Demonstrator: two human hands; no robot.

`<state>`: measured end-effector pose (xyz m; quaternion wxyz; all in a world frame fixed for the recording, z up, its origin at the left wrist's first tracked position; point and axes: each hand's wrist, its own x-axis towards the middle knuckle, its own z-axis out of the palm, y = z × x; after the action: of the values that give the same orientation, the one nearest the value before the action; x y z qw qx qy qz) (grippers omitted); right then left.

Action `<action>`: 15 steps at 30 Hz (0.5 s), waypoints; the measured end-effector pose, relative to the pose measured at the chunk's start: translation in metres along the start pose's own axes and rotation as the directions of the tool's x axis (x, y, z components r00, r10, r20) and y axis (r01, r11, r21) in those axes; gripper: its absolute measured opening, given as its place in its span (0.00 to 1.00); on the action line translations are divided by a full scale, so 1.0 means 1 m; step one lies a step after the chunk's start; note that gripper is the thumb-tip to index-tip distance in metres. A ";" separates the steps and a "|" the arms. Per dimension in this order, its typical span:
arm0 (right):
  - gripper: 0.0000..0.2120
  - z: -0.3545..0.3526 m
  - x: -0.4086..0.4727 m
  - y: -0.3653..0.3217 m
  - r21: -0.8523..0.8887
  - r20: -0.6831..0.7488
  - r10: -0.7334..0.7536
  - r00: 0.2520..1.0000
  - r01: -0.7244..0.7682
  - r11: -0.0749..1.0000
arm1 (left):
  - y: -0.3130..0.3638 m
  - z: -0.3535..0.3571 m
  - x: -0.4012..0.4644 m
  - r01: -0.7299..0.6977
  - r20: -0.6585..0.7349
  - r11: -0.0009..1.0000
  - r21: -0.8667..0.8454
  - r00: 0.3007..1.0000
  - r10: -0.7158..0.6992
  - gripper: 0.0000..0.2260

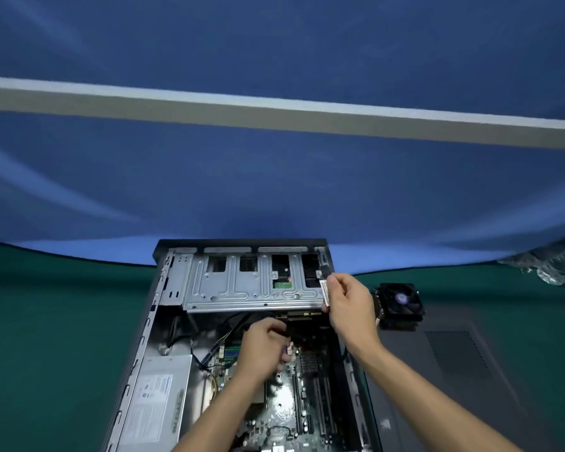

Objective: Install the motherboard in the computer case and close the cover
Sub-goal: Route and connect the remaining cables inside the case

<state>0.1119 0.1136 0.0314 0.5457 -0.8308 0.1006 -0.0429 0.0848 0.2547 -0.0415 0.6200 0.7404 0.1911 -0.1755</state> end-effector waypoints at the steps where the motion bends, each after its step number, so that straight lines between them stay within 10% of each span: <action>1: 0.11 0.003 -0.002 0.003 -0.010 0.005 0.023 1.000 -0.023 1.000 | -0.011 0.001 0.000 -0.039 0.014 0.996 0.077 0.999 0.038 0.08; 8: 0.08 0.009 -0.014 0.029 -0.102 -0.032 0.153 0.988 -0.155 0.983 | -0.049 0.018 0.006 -0.232 0.089 0.728 0.645 0.969 0.230 0.06; 15: 0.11 0.010 -0.015 0.046 -0.269 -0.141 0.149 0.979 -0.183 0.946 | -0.047 0.022 0.021 -0.297 0.195 0.402 0.866 0.941 0.275 0.19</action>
<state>0.0938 0.1082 -0.0137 0.4171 -0.8843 0.2076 -0.0313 0.0792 0.2414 -0.0955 0.1662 0.9728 -0.0640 -0.1478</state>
